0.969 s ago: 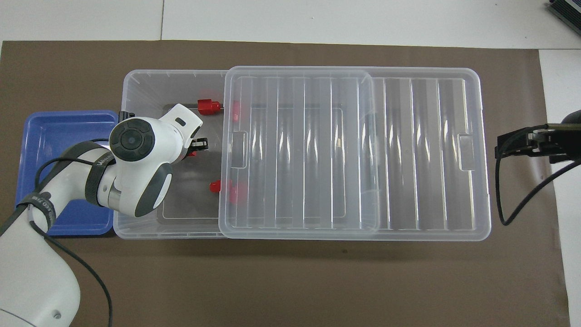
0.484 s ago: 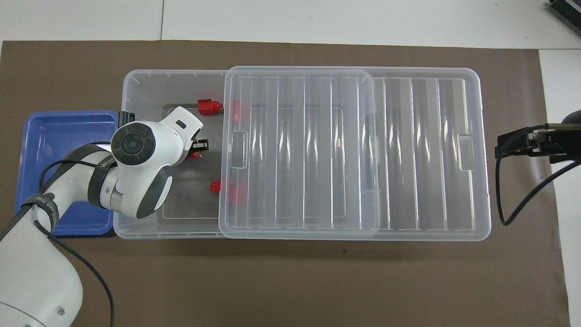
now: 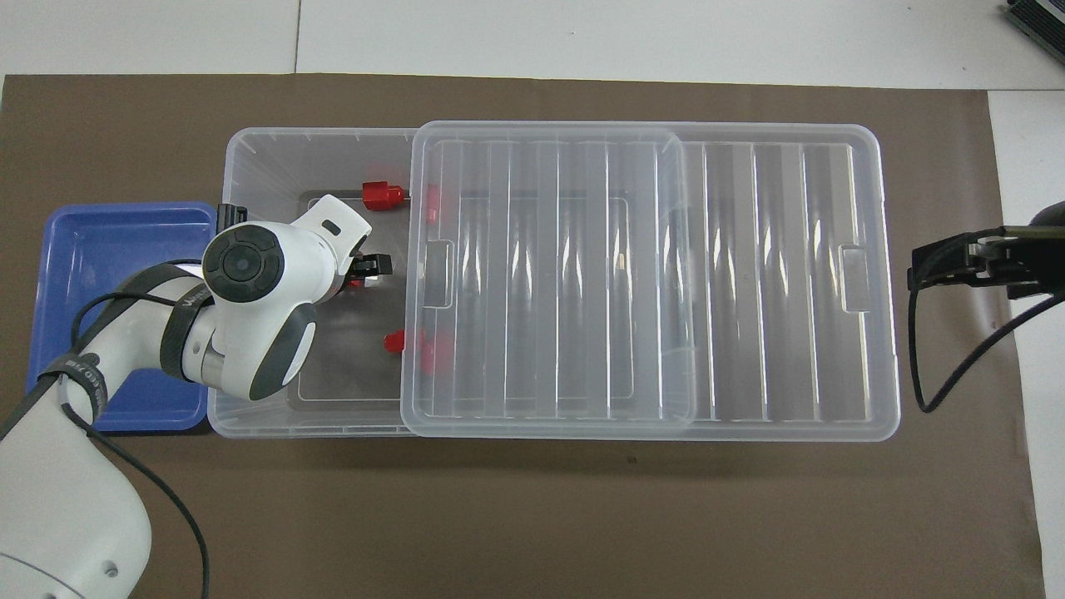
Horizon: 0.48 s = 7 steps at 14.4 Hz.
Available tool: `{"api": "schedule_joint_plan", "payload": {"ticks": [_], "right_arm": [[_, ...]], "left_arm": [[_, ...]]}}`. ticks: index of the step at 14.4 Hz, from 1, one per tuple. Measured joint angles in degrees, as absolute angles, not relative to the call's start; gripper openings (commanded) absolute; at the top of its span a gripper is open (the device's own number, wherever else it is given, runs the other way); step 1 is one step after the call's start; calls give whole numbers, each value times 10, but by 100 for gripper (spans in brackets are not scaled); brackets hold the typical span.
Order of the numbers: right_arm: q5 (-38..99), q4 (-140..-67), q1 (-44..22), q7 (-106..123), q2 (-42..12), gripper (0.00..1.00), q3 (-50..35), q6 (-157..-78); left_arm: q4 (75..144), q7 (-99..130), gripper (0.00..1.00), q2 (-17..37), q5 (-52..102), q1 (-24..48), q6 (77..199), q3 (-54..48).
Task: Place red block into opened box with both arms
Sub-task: 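Lower the red block into the box with the left gripper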
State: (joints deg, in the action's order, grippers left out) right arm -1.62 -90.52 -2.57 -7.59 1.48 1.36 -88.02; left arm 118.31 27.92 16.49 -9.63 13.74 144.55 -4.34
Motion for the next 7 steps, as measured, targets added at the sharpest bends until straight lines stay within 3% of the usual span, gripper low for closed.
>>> {"api": "schedule_joint_plan", "payload": {"ticks": [3,5,7], "right_arm": [[-16,-905,-25,-76,15,77,14,-888],[-16,-905,-25,-76,15,71,14,-892],[-16,-907,-23,-76,15,38,14,-903]], "left_arm": [[1175,279,100,150,-96,137,1404,-43],[1170,280,100,123,-96,137,1357,-44],[1165,285,100,90,-96,138,1311,-46]]}}
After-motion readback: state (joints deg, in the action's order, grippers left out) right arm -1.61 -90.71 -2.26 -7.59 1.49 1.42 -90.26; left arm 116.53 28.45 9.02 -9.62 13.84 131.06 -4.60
